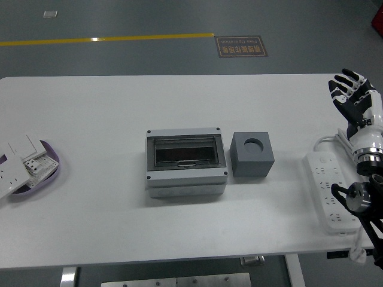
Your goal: Pick up the cylinder from the cube,place it in the box,flap close box
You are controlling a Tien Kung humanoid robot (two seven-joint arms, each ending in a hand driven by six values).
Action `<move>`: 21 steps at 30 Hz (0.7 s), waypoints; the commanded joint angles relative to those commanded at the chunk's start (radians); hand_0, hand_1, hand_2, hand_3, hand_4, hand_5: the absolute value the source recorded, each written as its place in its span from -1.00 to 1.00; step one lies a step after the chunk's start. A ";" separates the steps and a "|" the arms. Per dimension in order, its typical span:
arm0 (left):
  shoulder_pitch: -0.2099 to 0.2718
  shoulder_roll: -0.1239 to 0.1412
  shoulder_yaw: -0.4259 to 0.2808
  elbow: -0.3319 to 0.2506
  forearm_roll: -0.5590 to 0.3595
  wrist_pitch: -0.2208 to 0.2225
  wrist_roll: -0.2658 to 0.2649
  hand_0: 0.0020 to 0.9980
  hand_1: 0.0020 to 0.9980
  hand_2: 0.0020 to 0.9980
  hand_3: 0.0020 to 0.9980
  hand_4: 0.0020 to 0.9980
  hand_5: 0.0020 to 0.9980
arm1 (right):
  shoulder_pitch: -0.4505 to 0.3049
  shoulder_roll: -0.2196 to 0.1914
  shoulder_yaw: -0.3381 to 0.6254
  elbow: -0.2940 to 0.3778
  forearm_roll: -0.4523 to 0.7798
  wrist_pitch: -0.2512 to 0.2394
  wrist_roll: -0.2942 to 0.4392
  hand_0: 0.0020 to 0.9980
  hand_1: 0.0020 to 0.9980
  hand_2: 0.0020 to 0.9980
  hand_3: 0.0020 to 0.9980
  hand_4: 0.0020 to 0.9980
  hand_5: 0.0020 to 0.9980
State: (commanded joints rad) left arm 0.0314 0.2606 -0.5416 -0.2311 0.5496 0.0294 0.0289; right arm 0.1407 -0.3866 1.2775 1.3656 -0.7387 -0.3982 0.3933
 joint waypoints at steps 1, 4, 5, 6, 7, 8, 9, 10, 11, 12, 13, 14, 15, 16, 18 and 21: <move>0.000 0.001 -0.016 0.000 0.004 0.000 0.000 0.19 0.25 0.23 0.27 0.38 -0.57 | -0.001 0.000 0.002 -0.001 0.001 -0.001 0.000 0.41 0.33 0.28 0.33 0.55 -0.73; -0.002 0.003 -0.051 0.000 0.015 -0.002 -0.002 0.19 0.25 0.23 0.27 0.38 -0.57 | -0.004 0.002 0.012 -0.005 0.006 -0.007 0.001 0.41 0.33 0.28 0.33 0.55 -0.73; -0.002 0.004 -0.056 0.000 0.017 -0.003 -0.002 0.19 0.25 0.23 0.27 0.38 -0.57 | -0.006 0.003 0.014 -0.006 0.008 -0.008 0.001 0.41 0.33 0.28 0.33 0.55 -0.73; -0.003 0.005 -0.061 -0.001 0.020 -0.003 -0.002 0.19 0.26 0.23 0.27 0.38 -0.57 | -0.008 0.005 0.017 -0.007 0.009 -0.010 0.001 0.43 0.33 0.29 0.33 0.53 -0.71; -0.004 0.005 -0.065 -0.001 0.022 -0.003 -0.002 0.19 0.26 0.23 0.27 0.38 -0.57 | -0.010 0.006 0.019 -0.008 0.010 -0.011 0.002 0.43 0.33 0.29 0.33 0.53 -0.71; -0.005 0.007 -0.071 -0.002 0.026 -0.004 -0.002 0.19 0.26 0.23 0.27 0.38 -0.57 | -0.012 0.007 0.023 -0.009 0.012 -0.012 0.002 0.43 0.33 0.29 0.33 0.53 -0.71; -0.006 0.008 -0.075 -0.003 0.029 -0.004 -0.002 0.19 0.26 0.23 0.27 0.38 -0.57 | -0.014 0.009 0.027 -0.009 0.012 -0.013 0.002 0.43 0.33 0.29 0.33 0.53 -0.71; -0.008 0.008 -0.081 -0.004 0.034 -0.005 -0.002 0.19 0.26 0.23 0.27 0.38 -0.57 | -0.016 0.009 0.030 -0.009 0.013 -0.013 0.002 0.43 0.33 0.29 0.33 0.53 -0.71; -0.009 0.009 -0.086 -0.005 0.038 -0.005 -0.003 0.19 0.26 0.23 0.27 0.38 -0.57 | -0.017 0.010 0.033 -0.009 0.014 -0.014 0.002 0.43 0.33 0.29 0.33 0.53 -0.71; -0.011 0.009 -0.090 -0.006 0.042 -0.006 -0.003 0.19 0.26 0.23 0.28 0.39 -0.56 | -0.017 0.009 0.036 -0.009 0.014 -0.015 0.002 0.43 0.32 0.28 0.32 0.52 -0.70; -0.013 0.009 -0.095 -0.008 0.048 -0.006 -0.003 0.19 0.26 0.23 0.28 0.39 -0.56 | -0.018 0.009 0.039 -0.009 0.014 -0.015 0.002 0.43 0.32 0.28 0.32 0.52 -0.70; -0.016 0.010 -0.100 -0.010 0.054 -0.007 -0.003 0.19 0.26 0.23 0.28 0.39 -0.56 | -0.019 0.008 0.042 -0.009 0.014 -0.016 0.002 0.43 0.32 0.28 0.32 0.52 -0.70; -0.018 0.010 -0.104 -0.011 0.058 -0.007 -0.003 0.19 0.26 0.23 0.28 0.39 -0.56 | -0.020 0.008 0.045 -0.009 0.014 -0.016 0.002 0.43 0.32 0.28 0.32 0.52 -0.70; -0.020 0.011 -0.108 -0.011 0.061 -0.008 -0.003 0.19 0.26 0.23 0.28 0.39 -0.56 | -0.021 0.008 0.049 -0.009 0.013 -0.017 0.001 0.43 0.32 0.28 0.32 0.52 -0.70; -0.023 0.013 -0.113 -0.012 0.065 -0.008 -0.003 0.19 0.26 0.23 0.28 0.39 -0.56 | -0.023 0.008 0.055 -0.009 0.013 -0.017 0.002 0.41 0.32 0.27 0.32 0.50 -0.68; -0.027 0.010 -0.115 -0.012 0.068 -0.007 -0.003 0.19 0.26 0.23 0.28 0.39 -0.56 | -0.022 0.009 0.068 -0.007 0.009 -0.018 0.003 0.41 0.32 0.27 0.32 0.50 -0.68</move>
State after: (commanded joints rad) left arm 0.0046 0.2710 -0.6563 -0.2430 0.6174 0.0222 0.0263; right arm 0.1185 -0.3781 1.3456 1.3581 -0.7293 -0.4159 0.3959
